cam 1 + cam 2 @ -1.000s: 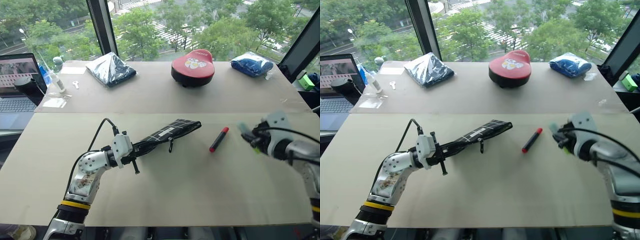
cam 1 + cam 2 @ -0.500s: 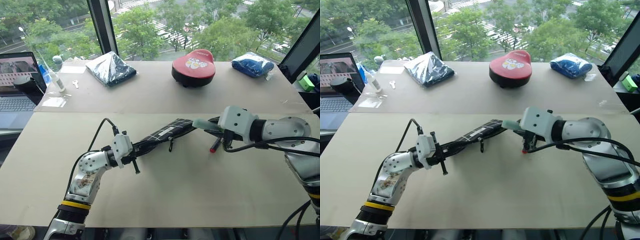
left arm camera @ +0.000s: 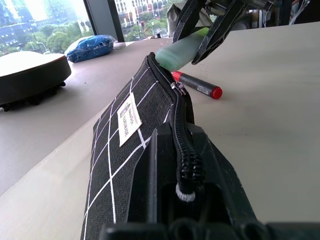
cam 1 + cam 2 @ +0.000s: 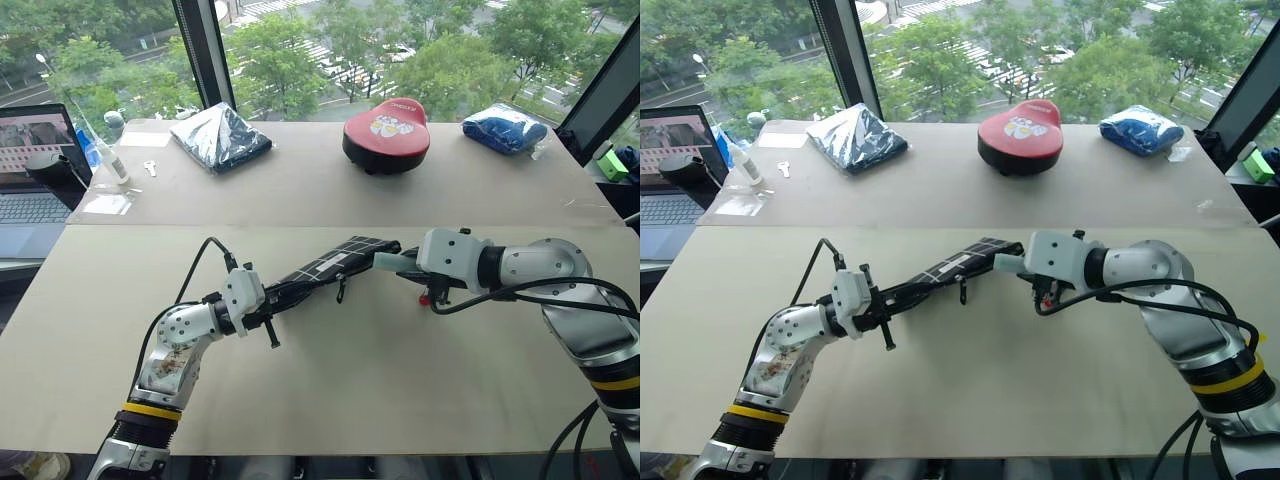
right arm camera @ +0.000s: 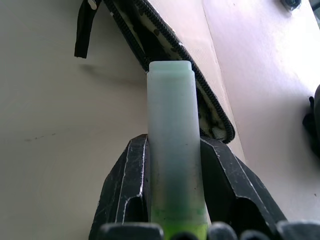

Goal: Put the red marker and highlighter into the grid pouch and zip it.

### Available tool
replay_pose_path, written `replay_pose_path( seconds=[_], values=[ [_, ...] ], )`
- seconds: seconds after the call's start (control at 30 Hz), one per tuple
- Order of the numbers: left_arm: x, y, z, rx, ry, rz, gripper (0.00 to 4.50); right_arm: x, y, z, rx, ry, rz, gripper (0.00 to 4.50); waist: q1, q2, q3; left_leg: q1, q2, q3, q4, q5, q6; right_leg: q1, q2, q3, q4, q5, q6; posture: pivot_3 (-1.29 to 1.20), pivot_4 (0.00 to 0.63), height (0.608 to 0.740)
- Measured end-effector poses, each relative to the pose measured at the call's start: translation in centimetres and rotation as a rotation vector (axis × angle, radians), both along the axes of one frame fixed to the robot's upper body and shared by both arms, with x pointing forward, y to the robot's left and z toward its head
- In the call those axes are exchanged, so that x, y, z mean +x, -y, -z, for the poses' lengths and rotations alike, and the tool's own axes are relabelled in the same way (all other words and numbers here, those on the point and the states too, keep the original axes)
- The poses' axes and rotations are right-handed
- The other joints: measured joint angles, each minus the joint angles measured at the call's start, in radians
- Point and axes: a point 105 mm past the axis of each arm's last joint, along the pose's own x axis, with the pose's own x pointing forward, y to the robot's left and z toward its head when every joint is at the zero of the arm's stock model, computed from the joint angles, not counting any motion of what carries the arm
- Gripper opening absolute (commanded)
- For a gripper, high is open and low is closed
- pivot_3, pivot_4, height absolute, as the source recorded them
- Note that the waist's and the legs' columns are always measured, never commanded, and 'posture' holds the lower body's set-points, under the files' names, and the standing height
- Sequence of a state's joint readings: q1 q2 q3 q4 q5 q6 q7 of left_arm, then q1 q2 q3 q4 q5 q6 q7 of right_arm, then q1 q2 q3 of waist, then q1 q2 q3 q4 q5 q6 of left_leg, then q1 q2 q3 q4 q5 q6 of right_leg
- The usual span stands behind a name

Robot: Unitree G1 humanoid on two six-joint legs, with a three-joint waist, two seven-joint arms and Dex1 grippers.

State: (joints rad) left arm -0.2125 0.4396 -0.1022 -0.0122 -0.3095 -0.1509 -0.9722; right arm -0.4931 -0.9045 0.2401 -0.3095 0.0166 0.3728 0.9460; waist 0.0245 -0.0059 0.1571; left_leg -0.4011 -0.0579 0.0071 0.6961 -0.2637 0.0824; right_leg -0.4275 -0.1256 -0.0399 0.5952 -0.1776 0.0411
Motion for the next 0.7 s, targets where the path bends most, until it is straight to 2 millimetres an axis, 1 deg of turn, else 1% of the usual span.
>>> replay_pose_path(
  seconds=[0.17,0.27,0.4,0.47,0.57,0.7],
  values=[
    [-0.3,0.3,0.6,0.025,0.000,0.012,0.00,0.3,-0.6,1.1,-0.014,-0.018,-0.010,1.01,-0.001,0.000,0.000,0.000,0.000,0.000,0.000,0.000,-0.001,0.000,0.000,0.000,0.000,0.000,0.000,0.00,0.150,0.740],
    [-0.6,0.4,1.0,0.047,-0.001,0.029,0.00,0.6,-0.9,1.2,-0.014,-0.019,-0.013,1.01,-0.001,0.000,0.000,0.000,0.000,0.000,0.000,0.000,-0.001,0.000,0.000,0.000,0.000,0.000,0.000,0.00,0.150,0.740],
    [-0.9,0.5,1.0,0.064,0.015,0.048,0.00,0.9,-1.3,1.2,-0.042,0.006,-0.032,1.01,-0.002,0.000,0.000,0.000,0.000,0.000,0.000,0.000,-0.001,0.000,0.000,0.000,0.000,0.000,0.000,0.00,0.150,0.740],
    [-0.9,0.5,1.1,0.071,0.021,0.052,0.00,1.1,-2.1,1.4,-0.052,0.015,-0.053,1.01,-0.006,0.000,0.000,0.000,0.000,0.000,0.000,0.001,-0.001,-0.001,0.000,0.000,0.000,0.000,0.000,0.00,0.150,0.740],
    [-0.9,0.5,1.2,0.077,0.019,0.059,0.00,1.0,-3.9,1.5,-0.062,0.053,-0.122,1.01,-0.010,0.000,0.000,0.000,0.000,0.000,-0.001,0.001,-0.002,-0.001,0.000,0.000,0.001,0.000,0.000,0.00,0.150,0.740],
    [-0.9,0.4,1.5,0.080,0.010,0.064,0.00,1.1,-5.9,1.7,-0.100,0.147,-0.224,1.01,-0.011,0.000,0.000,0.000,-0.001,0.000,-0.001,0.002,-0.003,-0.001,0.000,0.000,0.001,0.000,0.000,0.00,0.150,0.740]
  ],
)
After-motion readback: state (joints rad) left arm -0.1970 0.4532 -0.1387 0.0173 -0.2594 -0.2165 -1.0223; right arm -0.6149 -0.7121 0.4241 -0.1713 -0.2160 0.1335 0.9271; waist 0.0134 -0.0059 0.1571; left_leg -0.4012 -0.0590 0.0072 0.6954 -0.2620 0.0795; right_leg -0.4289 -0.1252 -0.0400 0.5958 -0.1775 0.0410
